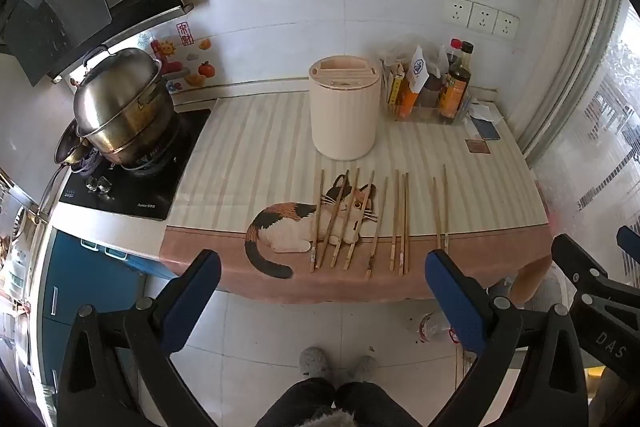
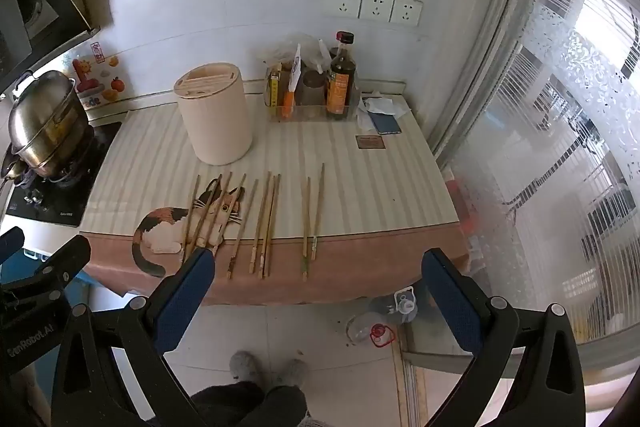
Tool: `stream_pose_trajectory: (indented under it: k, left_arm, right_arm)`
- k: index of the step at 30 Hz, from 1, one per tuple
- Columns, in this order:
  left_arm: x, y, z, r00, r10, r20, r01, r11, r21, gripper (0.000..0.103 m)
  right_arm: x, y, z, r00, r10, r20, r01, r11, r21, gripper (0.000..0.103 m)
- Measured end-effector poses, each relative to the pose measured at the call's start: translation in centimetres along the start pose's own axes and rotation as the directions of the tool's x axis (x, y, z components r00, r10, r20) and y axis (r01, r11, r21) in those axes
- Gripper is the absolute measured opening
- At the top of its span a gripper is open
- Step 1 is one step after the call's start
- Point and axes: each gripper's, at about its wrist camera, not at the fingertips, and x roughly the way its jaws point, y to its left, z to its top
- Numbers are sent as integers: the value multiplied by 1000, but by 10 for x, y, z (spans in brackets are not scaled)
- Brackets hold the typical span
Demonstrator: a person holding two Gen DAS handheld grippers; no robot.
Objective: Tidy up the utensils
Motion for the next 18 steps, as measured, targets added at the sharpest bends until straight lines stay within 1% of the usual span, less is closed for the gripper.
stream_pose_trajectory:
  k: [10,14,15,18]
  left_arm:
    - [-10,3,4,1000,6,11,-6,1000,-3,103]
    - [-12,2,3,1000,5,10,-5,1000,-3,103]
    - [-9,7,2,1000,2,13,-2,1000,-4,103]
    - [-10,7,2,1000,4,14,-4,1000,-5,103]
  right_arm:
    - [1,3,-1,1000,-4,-7,4,1000,3,103]
    - [2,3,-1,1000,4,4,-4,1000,4,103]
    - [-2,5,-2,1000,6,7,-6,1000,6,103]
    - [-6,8,-1,1000,6,12,-6,1000,6,103]
